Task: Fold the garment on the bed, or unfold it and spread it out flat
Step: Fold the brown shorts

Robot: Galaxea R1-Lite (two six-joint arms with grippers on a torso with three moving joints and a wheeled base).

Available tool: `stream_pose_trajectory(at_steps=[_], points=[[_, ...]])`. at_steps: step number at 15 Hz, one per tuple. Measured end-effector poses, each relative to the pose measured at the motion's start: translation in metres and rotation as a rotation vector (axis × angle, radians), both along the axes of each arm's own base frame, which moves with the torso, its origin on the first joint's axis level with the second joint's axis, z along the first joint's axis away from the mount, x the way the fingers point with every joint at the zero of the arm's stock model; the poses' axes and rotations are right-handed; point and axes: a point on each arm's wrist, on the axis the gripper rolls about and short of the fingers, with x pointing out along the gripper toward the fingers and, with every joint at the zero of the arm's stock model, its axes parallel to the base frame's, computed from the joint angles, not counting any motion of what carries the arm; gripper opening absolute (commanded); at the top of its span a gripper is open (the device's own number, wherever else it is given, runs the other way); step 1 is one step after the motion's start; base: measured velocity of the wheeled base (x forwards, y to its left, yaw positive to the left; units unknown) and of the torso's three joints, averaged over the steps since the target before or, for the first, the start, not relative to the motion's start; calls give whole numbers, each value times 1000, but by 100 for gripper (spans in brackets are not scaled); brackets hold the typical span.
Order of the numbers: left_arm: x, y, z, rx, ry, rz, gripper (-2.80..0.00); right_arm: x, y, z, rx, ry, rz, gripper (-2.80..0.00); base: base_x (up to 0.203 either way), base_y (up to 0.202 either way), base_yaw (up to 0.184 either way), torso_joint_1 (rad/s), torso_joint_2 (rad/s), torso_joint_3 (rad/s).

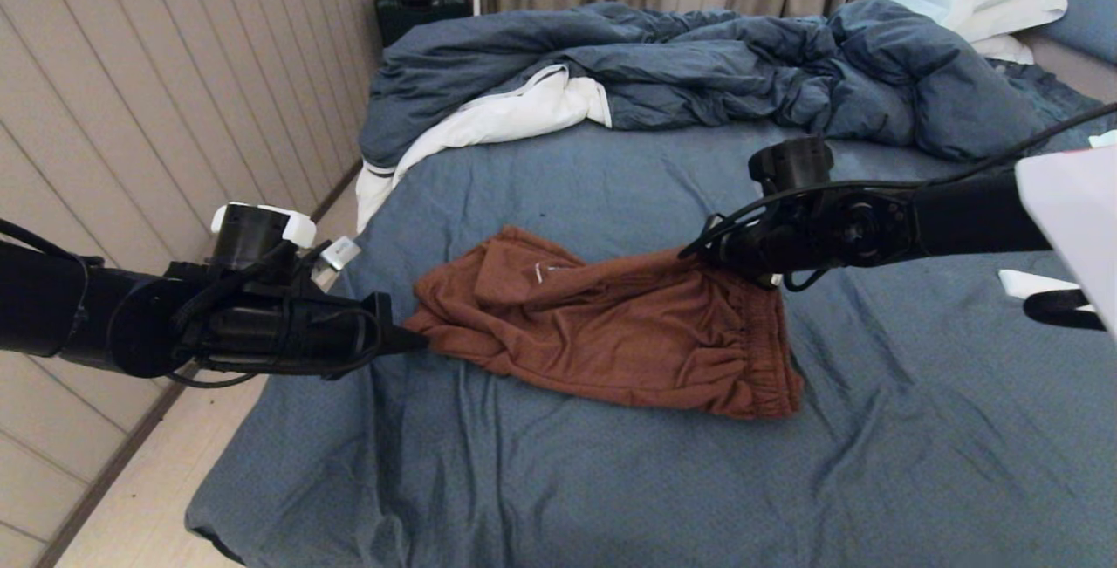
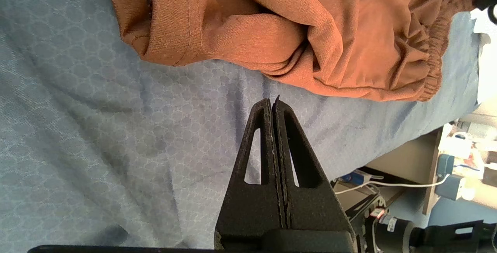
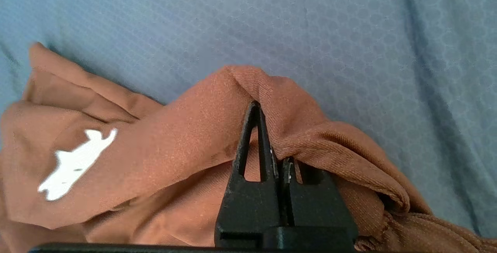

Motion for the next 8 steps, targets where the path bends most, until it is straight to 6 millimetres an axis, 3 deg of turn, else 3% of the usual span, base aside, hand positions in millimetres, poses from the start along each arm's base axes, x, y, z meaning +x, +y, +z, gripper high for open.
stream_pose_trajectory(at_steps=[5, 6, 8], points=[[0, 0, 0, 0, 2, 0, -280, -7, 3, 6, -4, -3, 26, -280, 0, 0, 0, 0, 0, 0], [0, 0, 0, 0, 2, 0, -280, -10, 3, 10, -3, -11, 29, 0, 0, 0, 0, 0, 0, 0], [0, 0, -1, 0, 3, 0, -280, -17, 7, 16, -6, -19, 42, 0, 0, 0, 0, 0, 0, 0]])
